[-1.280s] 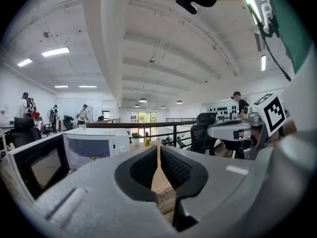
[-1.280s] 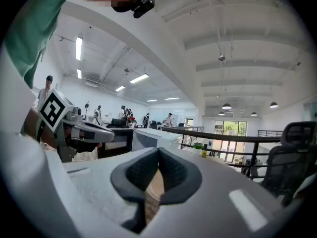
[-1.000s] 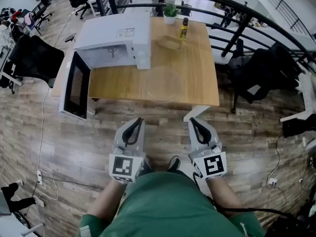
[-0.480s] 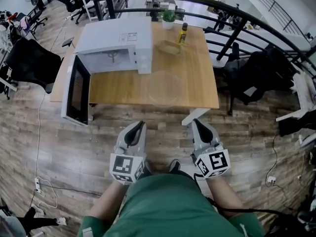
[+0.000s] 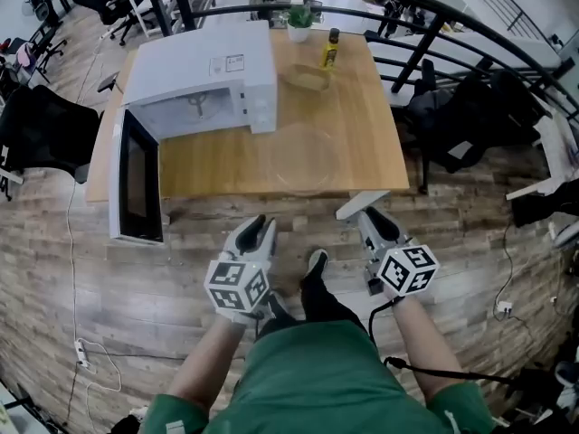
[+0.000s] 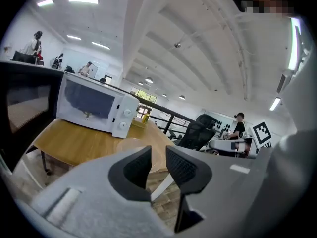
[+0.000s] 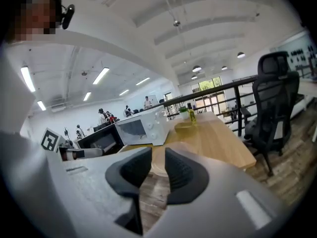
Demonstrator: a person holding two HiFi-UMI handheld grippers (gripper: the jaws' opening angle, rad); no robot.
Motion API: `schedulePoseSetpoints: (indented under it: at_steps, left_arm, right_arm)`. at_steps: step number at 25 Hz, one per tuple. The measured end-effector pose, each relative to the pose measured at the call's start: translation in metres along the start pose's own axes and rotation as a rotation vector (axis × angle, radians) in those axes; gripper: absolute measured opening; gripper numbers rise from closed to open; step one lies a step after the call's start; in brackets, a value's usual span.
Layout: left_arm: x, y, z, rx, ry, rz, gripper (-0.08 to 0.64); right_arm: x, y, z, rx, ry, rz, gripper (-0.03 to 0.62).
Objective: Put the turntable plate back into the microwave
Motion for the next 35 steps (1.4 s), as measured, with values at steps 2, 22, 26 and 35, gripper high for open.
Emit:
schedulePoseSetpoints:
  at_steps: [2,22,26,35]
  left_arm:
    - [-0.003,0.018,0.01,0.017,0.0,0.035,0.103]
    - [-0.063,0.189,0.104,0.293,-0.157,0.389,0.115]
    - [-0.073,0.203,0.116,0.336,-0.21,0.424,0.117]
    - [-0.086,0.219,0.129,0.351,-0.276,0.46,0.141]
  right_arm:
    - [-0.001,0.019,-0.02,-0.002,0.061,0.022,0.094]
    - [-0.019,0.209,-0.18,0.055,0.213,0.414,0.12]
    - [-0.026,0.223,-0.194,0.033,0.259,0.489,0.121]
    - [-0.042,0.245,-0.196,0.041,0.341,0.556,0.124]
Point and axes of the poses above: the fingertips, and each gripper's own axes: y forward along the fingers, z to its left, x out of its top, the point moved 5 cm from there along -y, backward along the fingers, and after that the axes turned 4 degrees about y, right-handed, at the moved point
